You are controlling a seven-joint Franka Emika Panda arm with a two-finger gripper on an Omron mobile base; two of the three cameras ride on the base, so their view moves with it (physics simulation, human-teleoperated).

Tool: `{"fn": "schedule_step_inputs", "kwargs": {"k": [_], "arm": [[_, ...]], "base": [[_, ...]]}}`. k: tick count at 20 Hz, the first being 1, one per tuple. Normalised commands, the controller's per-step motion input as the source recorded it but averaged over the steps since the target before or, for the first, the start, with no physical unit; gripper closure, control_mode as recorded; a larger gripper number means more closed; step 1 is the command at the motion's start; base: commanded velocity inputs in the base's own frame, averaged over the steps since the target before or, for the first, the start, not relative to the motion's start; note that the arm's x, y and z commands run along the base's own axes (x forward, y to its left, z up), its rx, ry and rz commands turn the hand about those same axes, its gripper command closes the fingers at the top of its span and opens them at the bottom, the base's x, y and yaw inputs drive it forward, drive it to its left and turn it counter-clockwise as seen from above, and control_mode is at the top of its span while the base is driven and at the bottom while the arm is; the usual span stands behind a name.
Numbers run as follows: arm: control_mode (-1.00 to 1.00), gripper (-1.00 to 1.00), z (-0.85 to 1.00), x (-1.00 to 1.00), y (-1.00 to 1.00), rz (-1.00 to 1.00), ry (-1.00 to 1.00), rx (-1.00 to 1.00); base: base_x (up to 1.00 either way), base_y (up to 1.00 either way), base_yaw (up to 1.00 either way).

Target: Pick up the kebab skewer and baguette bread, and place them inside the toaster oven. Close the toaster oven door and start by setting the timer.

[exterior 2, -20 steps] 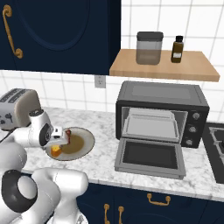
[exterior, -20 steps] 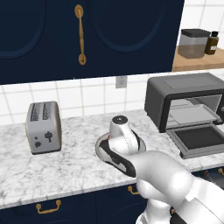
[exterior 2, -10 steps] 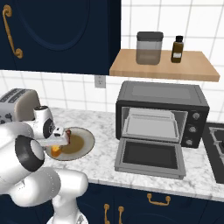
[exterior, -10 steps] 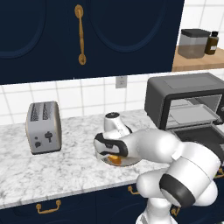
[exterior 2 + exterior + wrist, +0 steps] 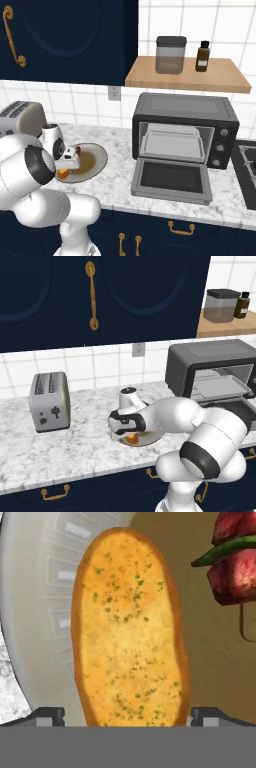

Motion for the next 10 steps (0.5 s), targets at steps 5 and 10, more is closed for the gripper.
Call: {"fn": "schedule_step_inputs", "kwargs": {"k": [5,10], "arm": [[-1.0,1.0,-0.1,-0.02,-0.01,-0.02,0.0,0.0],[-1.0,1.0,-0.05,-0.12,-0.07,-0.02,0.0,0.0]], "base": [[0.0,0.0,0.0],[0.0,0.0,0.0]]}}
